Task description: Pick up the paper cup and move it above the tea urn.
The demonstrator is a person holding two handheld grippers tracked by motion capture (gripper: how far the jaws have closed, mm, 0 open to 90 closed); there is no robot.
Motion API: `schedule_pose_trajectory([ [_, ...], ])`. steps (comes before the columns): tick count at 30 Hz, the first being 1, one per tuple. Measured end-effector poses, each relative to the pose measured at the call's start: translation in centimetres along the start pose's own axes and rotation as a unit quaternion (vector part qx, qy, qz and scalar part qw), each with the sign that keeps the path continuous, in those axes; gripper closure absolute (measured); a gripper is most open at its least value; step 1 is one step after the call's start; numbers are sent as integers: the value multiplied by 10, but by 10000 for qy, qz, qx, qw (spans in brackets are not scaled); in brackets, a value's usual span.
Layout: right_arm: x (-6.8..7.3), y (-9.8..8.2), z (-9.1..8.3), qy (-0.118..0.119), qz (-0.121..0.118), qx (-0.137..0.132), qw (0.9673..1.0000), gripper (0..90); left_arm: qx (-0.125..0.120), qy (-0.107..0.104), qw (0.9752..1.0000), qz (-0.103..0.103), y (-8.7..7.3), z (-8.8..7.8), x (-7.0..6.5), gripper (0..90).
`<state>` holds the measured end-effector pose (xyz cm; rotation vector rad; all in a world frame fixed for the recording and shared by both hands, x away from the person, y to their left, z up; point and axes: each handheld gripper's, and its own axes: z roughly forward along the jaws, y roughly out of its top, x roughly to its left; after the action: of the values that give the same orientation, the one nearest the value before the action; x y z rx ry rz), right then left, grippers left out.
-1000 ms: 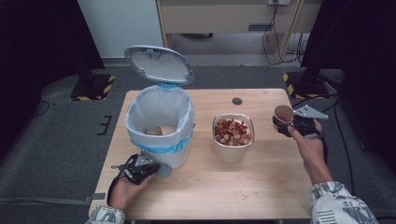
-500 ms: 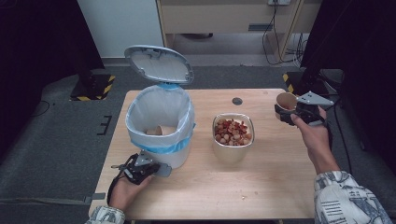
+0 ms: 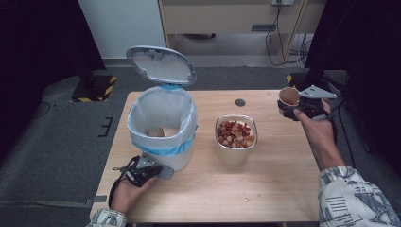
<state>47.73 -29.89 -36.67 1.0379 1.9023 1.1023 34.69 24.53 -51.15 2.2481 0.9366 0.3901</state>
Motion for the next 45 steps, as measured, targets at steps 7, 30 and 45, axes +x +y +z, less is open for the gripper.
schedule_pose_trajectory([
  [7,1,6,6,-9,-215,7,9998,294,-1,-1,10000,2,0,0,0,899],
  [30,27,45,28,252,-903,-192,9954,289,-1,-1,10000,5,0,0,0,898],
  [45,34,61,33,350,-1119,-305,9926,288,0,3,10000,0,0,0,0,898],
])
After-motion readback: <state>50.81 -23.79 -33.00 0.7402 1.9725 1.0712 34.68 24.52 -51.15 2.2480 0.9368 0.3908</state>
